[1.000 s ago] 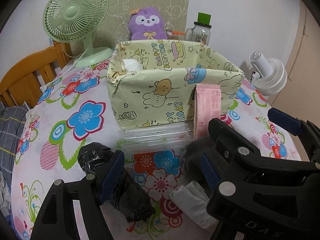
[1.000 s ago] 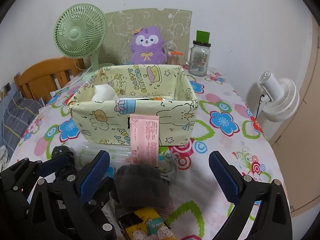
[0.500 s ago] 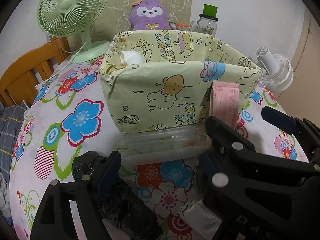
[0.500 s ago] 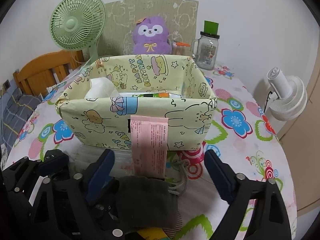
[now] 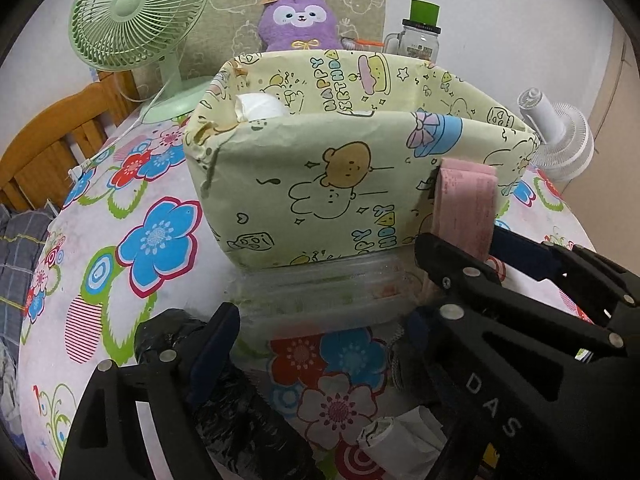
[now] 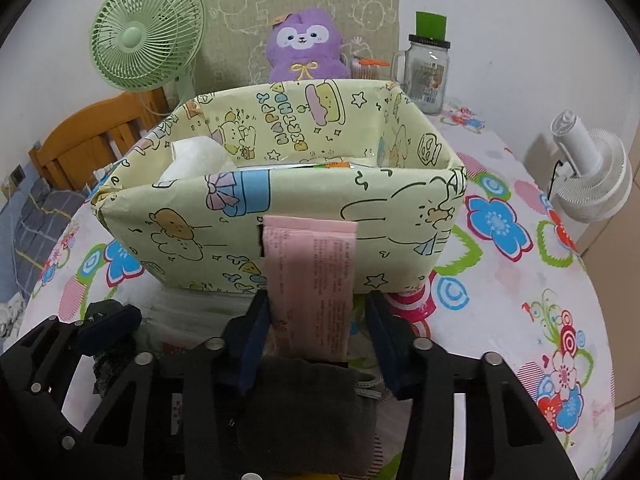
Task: Organize soft objects
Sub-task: 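Lift the pink packet with the right gripper toward the box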
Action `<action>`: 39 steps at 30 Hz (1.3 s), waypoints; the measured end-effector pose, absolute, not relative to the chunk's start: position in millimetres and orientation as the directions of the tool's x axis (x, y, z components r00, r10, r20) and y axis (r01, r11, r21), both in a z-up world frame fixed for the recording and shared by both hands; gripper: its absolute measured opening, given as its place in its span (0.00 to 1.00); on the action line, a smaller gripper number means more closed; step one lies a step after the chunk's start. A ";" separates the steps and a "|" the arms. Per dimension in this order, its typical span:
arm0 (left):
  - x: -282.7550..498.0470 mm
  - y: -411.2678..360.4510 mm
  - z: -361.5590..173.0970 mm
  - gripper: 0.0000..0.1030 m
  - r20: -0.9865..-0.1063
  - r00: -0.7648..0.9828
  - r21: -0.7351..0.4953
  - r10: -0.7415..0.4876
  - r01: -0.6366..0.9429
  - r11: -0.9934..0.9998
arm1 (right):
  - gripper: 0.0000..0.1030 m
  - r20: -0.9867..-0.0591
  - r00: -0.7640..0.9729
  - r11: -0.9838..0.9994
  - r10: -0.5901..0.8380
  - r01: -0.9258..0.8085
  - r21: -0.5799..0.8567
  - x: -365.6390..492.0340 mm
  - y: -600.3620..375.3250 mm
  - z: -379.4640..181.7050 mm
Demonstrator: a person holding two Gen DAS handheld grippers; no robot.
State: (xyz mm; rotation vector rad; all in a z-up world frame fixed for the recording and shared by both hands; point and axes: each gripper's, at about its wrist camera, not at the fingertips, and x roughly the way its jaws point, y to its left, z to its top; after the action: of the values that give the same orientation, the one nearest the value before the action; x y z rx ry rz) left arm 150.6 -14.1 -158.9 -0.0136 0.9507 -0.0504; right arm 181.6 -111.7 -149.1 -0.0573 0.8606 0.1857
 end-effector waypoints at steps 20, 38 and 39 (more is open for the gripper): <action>160.5 -19.2 -160.6 0.92 -0.811 0.584 -0.001 0.003 -0.006 1.000 | 0.42 -0.741 0.658 0.987 0.132 -0.154 0.039 176.8 -130.5 -141.1; 178.5 -25.7 -172.6 0.99 -0.827 0.561 0.008 0.032 -0.045 0.999 | 0.42 -0.747 0.651 0.988 0.137 -0.139 0.060 183.7 -140.5 -143.1; 180.0 -26.1 -173.2 0.99 -0.829 0.558 0.010 0.035 -0.049 0.999 | 0.42 -0.748 0.650 0.988 0.138 -0.139 0.061 184.3 -140.6 -143.2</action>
State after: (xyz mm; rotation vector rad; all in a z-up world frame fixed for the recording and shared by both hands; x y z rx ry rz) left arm 180.0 -26.1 -173.2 -0.0151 0.9771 0.0499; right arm 184.3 -140.6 -143.2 -0.0018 0.8491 0.1573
